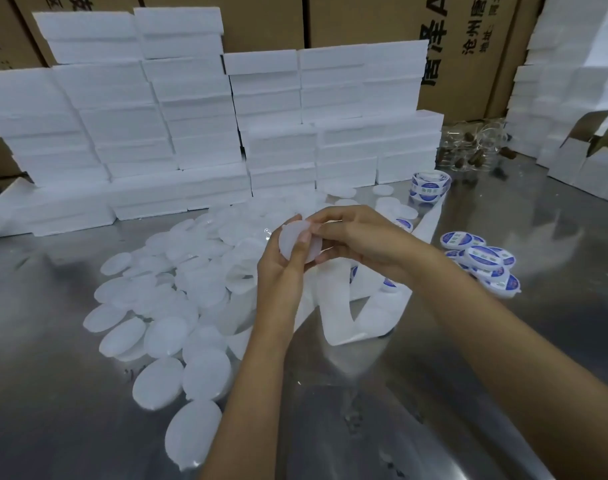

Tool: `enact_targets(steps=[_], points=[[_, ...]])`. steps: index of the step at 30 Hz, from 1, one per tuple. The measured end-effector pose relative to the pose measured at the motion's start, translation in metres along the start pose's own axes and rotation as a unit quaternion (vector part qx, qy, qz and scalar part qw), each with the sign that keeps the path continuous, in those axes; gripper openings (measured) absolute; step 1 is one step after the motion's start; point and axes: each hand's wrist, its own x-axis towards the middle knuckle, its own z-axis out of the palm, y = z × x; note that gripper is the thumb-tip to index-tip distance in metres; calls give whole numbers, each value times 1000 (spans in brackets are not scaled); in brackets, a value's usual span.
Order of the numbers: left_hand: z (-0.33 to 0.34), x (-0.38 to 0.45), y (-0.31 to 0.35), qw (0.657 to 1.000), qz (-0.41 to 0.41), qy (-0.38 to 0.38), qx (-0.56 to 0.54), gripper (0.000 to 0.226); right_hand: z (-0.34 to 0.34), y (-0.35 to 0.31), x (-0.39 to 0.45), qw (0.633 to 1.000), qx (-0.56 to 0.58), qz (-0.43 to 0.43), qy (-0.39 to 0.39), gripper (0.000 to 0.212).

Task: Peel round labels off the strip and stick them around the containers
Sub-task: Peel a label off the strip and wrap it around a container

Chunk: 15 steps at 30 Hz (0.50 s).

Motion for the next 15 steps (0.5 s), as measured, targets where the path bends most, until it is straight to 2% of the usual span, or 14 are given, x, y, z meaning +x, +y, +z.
enact_targets(steps=[5,8,10,13,15], points=[[7,-7,4,999,-4,-39,-34,28,0,-6,-26,993,-80,-35,77,17],[5,-6,4,997,-17,-29,-67,27,-15,0,-41,968,-202,-62,135,22],[1,-5,5,995,-16,-35,-91,26,-30,7,-55,957,-267,-46,104,29],[2,-5,8,994,-23,-27,-107,26,-47,28,-78,932,-359,30,-19,33],[3,-5,10,993,-34,-25,-111,26,-50,46,-89,915,-397,48,-55,32]])
